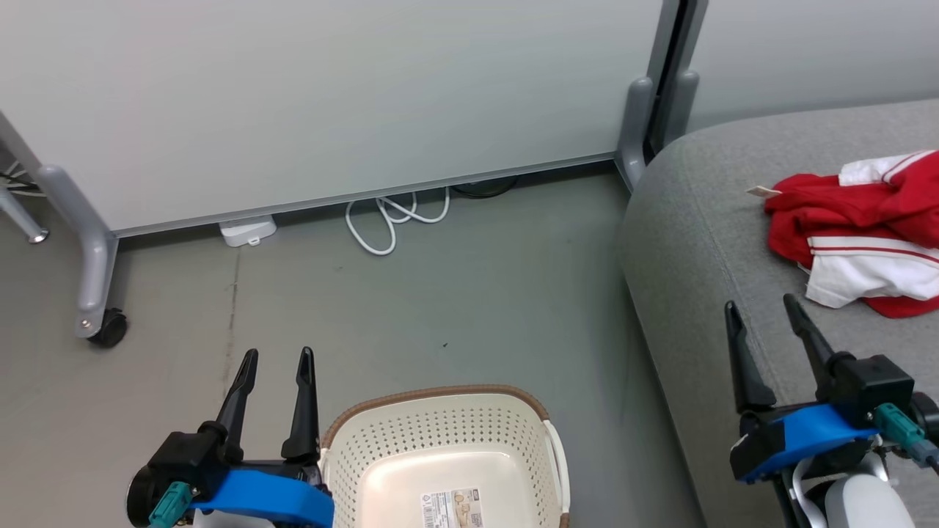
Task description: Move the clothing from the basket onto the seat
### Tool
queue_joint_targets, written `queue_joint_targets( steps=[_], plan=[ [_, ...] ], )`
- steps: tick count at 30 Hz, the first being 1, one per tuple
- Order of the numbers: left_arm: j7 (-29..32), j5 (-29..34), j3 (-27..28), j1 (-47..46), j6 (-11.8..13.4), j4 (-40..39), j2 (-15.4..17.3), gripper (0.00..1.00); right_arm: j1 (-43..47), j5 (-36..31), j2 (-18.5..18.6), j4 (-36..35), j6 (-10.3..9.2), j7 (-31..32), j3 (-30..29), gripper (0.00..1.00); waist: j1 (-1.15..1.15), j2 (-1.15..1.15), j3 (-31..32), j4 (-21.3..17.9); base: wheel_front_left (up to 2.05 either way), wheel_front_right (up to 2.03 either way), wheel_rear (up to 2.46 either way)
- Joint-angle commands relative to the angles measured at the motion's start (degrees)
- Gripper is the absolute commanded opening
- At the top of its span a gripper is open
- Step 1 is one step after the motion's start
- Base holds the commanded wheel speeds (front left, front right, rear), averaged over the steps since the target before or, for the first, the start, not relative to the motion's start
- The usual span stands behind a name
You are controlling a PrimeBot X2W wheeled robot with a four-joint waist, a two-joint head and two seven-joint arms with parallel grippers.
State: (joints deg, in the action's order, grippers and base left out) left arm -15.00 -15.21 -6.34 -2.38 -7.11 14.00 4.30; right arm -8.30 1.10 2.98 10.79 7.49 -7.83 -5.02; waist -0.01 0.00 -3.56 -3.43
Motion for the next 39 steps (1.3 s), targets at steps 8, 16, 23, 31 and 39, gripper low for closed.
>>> queue_joint_targets(
  steps=[8, 16, 23, 31, 39],
  plan=[
    [-0.3, 0.7, 2.0, 1.8, -0.4, 1.9, -0.3, 1.00, 4.8, 2.7, -0.1, -1.8, 0.01, 0.9, 2.4, 1.00, 0.01, 0.00, 2.0, 2.6, 0.00, 0.00, 0.00],
    [-0.3, 0.7, 3.8, 2.7, -0.3, 3.5, -0.1, 1.00, 7.0, 2.8, -0.1, -1.6, 0.02, 0.9, 4.3, 1.00, 0.01, 0.00, 2.7, 3.5, 0.00, 0.00, 0.00],
    [-0.3, 0.4, 3.7, 3.1, -0.4, 4.2, 0.2, 1.00, 7.9, 3.2, -0.1, -1.7, 0.01, 1.0, 5.1, 1.00, 0.01, 0.00, 3.1, 3.6, 0.00, 0.00, 0.00],
    [-0.3, -0.2, 3.1, 2.7, -0.4, 4.6, 0.4, 1.00, 7.9, 3.5, -0.1, -2.0, 0.02, 1.2, 5.3, 1.00, 0.01, 0.00, 2.7, 3.7, 0.00, 0.00, 0.00],
    [-0.3, -0.1, 3.0, 2.6, -0.4, 4.5, 0.3, 1.00, 7.6, 3.9, -0.1, -1.7, 0.02, 1.1, 5.6, 1.00, 0.01, 0.00, 2.5, 3.8, 0.00, 0.00, 0.00]
  ],
)
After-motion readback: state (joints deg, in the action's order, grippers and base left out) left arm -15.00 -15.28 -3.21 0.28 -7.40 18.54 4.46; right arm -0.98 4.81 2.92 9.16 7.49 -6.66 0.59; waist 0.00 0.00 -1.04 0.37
